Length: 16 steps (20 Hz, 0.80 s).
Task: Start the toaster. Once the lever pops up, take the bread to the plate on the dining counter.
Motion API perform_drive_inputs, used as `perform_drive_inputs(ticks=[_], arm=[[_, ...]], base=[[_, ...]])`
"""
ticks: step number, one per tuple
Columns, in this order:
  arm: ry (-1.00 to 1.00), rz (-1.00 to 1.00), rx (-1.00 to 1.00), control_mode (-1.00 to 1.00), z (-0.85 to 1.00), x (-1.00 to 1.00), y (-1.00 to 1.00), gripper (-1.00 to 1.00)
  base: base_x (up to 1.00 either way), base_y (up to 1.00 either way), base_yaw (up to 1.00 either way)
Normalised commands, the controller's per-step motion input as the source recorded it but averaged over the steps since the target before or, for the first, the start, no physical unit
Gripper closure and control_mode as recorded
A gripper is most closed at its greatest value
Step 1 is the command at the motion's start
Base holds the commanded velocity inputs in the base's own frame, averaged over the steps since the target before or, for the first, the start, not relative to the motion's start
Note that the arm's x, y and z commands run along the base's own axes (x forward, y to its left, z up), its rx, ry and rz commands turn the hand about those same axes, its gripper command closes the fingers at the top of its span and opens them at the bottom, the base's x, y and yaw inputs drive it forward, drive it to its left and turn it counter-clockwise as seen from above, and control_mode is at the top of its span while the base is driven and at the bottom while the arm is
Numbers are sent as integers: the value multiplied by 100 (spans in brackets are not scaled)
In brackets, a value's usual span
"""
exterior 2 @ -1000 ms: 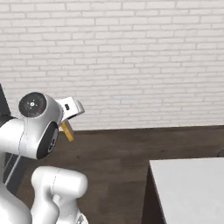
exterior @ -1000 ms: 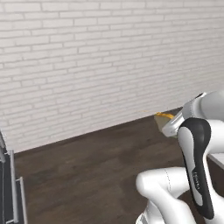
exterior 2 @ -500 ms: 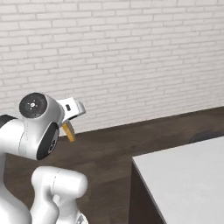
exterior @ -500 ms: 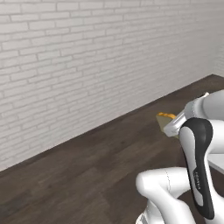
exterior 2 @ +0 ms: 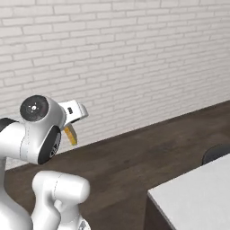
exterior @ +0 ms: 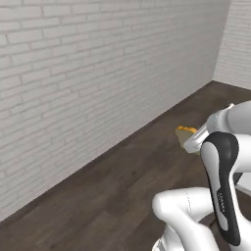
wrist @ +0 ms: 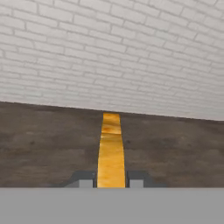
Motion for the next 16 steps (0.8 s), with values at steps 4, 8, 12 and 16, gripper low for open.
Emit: perform_drive_inputs(ticks=[4, 8, 12, 16], arm=[[0, 0, 0, 100, 0, 0, 0, 100], [0, 0, 0, 100, 0, 0, 0, 100], [0, 0, 0, 100, 0, 0, 0, 100], [0, 0, 0, 100, 0, 0, 0, 100]], base=[[81, 56, -39], [87, 54, -39], [90, 47, -40], [89, 44, -39]])
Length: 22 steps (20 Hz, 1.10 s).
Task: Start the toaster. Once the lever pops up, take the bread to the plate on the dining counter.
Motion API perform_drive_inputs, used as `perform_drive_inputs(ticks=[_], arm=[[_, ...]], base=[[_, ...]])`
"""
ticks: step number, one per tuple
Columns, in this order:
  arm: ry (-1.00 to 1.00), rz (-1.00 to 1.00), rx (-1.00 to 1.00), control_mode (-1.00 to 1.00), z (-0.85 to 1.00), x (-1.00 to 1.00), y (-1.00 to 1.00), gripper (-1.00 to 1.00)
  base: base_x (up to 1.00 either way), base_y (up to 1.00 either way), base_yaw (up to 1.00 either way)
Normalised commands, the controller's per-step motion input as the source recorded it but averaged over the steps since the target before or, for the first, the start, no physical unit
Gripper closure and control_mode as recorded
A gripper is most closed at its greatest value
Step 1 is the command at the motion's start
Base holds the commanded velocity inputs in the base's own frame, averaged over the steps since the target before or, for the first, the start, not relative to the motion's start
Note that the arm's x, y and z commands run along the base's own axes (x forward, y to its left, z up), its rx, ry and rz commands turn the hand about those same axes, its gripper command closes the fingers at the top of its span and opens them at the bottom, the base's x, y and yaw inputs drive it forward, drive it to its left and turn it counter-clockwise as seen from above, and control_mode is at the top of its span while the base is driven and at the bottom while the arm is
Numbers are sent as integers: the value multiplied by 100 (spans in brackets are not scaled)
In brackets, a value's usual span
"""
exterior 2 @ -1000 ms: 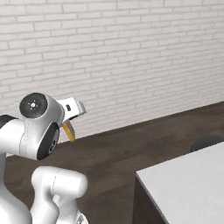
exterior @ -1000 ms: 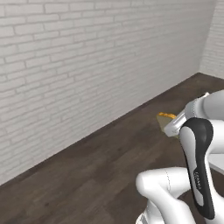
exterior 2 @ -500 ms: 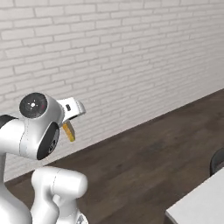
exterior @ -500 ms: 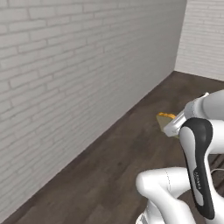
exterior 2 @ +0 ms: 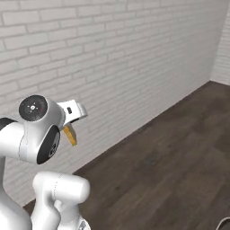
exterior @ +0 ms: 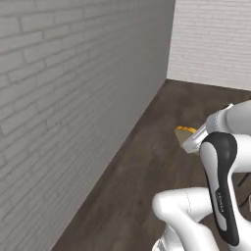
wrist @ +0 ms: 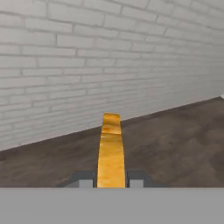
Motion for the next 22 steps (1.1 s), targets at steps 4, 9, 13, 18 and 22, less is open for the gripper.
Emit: perform_drive_inputs(ticks=[4, 9, 13, 18, 22], arm=[[0, 0, 0, 100, 0, 0, 0, 100], [0, 0, 0, 100, 0, 0, 0, 100], [0, 0, 0, 100, 0, 0, 0, 100], [0, 0, 0, 100, 0, 0, 0, 100], [0, 0, 0, 100, 0, 0, 0, 100]], base=[[89, 36, -39], [89, 29, -41], [92, 26, -43], [95, 26, -44], [99, 30, -43]])
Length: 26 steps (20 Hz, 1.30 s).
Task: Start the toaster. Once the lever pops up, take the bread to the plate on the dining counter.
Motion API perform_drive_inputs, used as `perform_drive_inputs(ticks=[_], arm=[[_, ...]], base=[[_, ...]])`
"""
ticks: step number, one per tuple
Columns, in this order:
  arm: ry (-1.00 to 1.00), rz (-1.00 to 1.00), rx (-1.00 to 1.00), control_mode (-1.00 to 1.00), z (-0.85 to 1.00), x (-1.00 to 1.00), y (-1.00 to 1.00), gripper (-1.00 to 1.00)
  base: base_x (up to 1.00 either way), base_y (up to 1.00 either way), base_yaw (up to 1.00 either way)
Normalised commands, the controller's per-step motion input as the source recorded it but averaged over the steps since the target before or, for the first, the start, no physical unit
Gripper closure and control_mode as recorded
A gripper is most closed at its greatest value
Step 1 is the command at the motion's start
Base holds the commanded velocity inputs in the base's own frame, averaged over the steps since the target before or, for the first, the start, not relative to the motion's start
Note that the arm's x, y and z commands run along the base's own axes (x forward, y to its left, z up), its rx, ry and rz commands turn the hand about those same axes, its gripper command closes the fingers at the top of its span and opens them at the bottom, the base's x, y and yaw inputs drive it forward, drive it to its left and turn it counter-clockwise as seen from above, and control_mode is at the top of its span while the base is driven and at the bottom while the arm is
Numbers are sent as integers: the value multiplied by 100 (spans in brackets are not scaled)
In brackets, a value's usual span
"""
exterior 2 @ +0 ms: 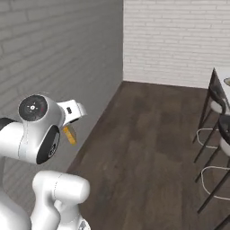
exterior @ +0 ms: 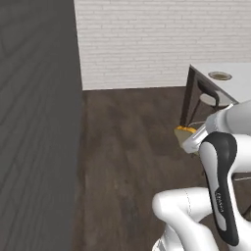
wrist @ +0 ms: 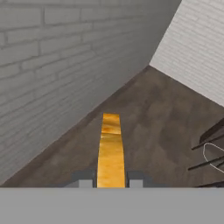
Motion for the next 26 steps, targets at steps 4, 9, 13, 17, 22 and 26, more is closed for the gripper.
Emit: perform_drive_inputs(ticks=[4, 9, 13, 17, 22, 26], arm=[[0, 0, 0, 100, 0, 0, 0, 100], [0, 0, 0, 100, 0, 0, 0, 100], [0, 0, 0, 100, 0, 0, 0, 100], [0, 0, 0, 100, 0, 0, 0, 100], [0, 0, 0, 100, 0, 0, 0, 100], [0, 0, 0, 100, 0, 0, 0, 100]], base=[[100, 30, -42], [100, 29, -39], [100, 29, -37], [100, 33, -37], [100, 38, -38], [100, 37, -39]])
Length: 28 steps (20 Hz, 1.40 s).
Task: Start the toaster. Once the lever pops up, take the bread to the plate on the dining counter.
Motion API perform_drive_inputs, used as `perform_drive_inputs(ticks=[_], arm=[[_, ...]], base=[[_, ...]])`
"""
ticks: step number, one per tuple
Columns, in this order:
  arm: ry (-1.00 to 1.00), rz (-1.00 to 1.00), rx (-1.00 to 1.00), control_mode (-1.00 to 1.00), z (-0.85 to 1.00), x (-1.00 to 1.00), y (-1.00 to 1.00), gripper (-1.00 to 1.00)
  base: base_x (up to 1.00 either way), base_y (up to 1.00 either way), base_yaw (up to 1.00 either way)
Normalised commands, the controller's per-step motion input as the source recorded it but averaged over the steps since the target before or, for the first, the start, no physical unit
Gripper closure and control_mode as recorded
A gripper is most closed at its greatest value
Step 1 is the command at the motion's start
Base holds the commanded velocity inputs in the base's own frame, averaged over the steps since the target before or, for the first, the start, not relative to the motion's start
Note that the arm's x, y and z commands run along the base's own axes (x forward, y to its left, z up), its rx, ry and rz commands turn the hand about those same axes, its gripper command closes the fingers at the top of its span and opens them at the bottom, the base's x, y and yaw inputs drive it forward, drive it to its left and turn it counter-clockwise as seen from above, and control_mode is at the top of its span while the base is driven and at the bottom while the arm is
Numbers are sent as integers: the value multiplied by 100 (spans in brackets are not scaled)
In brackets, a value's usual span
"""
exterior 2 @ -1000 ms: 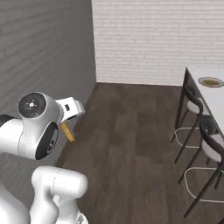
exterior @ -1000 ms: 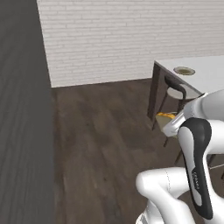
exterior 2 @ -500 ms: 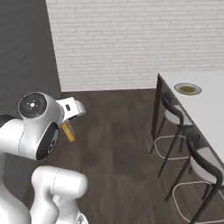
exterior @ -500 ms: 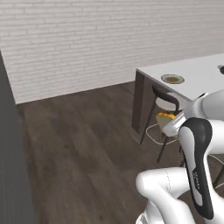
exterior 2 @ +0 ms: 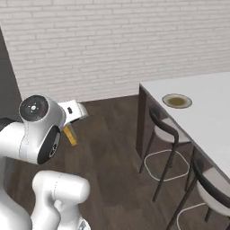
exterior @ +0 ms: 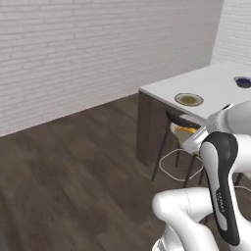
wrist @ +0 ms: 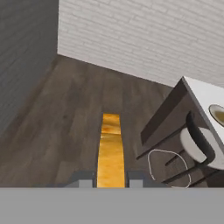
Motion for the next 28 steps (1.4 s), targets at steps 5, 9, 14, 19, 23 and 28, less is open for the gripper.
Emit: perform_drive_inputs(ticks=[5, 9, 14, 19, 23, 28], arm=[[0, 0, 0, 100, 0, 0, 0, 100], [0, 0, 0, 100, 0, 0, 0, 100], [0, 0, 0, 100, 0, 0, 0, 100], [0, 0, 0, 100, 0, 0, 0, 100], [0, 0, 0, 100, 0, 0, 0, 100], [0, 0, 0, 100, 0, 0, 0, 100]], base=[[99, 31, -42], [89, 31, -46], [77, 30, -47], [71, 27, -50], [73, 31, -50], [74, 34, -50]])
